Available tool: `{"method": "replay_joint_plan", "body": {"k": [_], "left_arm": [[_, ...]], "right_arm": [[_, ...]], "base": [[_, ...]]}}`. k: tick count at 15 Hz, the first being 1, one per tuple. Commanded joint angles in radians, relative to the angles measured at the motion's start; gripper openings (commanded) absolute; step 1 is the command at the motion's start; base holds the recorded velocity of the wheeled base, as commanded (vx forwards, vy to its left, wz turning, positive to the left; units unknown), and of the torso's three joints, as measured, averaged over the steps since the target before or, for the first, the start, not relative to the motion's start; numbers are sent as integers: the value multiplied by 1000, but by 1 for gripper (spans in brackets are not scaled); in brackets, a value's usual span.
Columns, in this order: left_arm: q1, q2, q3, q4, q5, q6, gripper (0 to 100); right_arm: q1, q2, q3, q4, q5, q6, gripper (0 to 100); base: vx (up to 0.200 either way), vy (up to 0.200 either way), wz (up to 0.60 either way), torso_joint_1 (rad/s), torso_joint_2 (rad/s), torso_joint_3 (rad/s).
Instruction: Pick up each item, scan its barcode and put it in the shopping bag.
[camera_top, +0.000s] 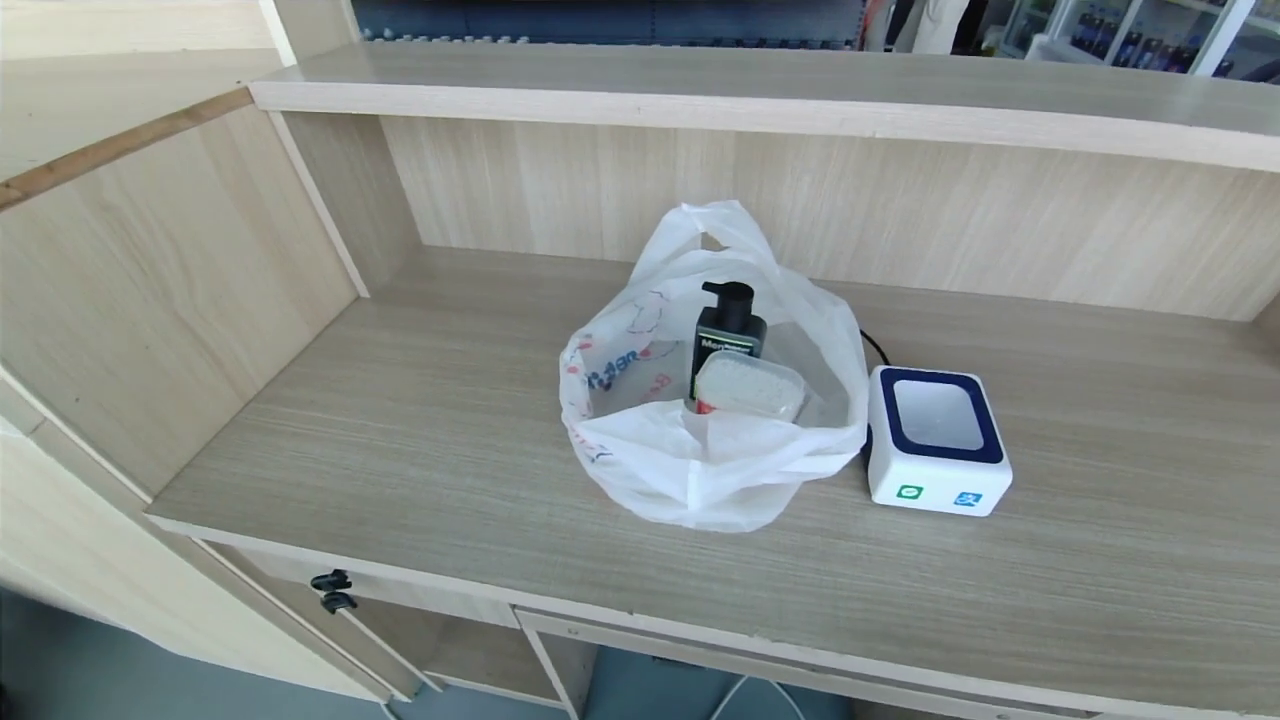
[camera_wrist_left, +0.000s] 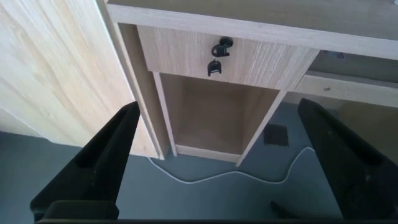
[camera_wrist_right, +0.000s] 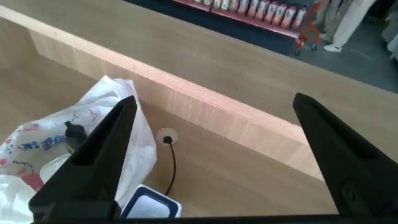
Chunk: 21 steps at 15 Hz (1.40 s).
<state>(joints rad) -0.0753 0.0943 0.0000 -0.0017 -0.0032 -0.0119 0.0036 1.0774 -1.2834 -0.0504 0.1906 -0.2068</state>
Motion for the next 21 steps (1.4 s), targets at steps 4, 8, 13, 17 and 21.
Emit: {"method": "replay_joint_plan", "body": {"k": [4,8,13,17,21], "left_arm": [[0,1,0,0,0,0,100],[0,1,0,0,0,0,100],[0,1,0,-1,0,0,100],[0,1,0,0,0,-2,100],[0,1,0,0,0,0,100]], "right_arm": [[7,-570,519,34,-115,158,100],[3,-765,880,34,-197,175,100],[-44,-985,1231,32,-194,234,100],[-24,-1018,1283,-28,-117,319,100],[1,-1077,1283,-45,-131,326,100]], "base": [[0,0,0,-26,96,76],[0,0,0,0,0,0],[0,0,0,0,0,0],[0,0,0,0,0,0],[0,0,0,0,0,0]]}}
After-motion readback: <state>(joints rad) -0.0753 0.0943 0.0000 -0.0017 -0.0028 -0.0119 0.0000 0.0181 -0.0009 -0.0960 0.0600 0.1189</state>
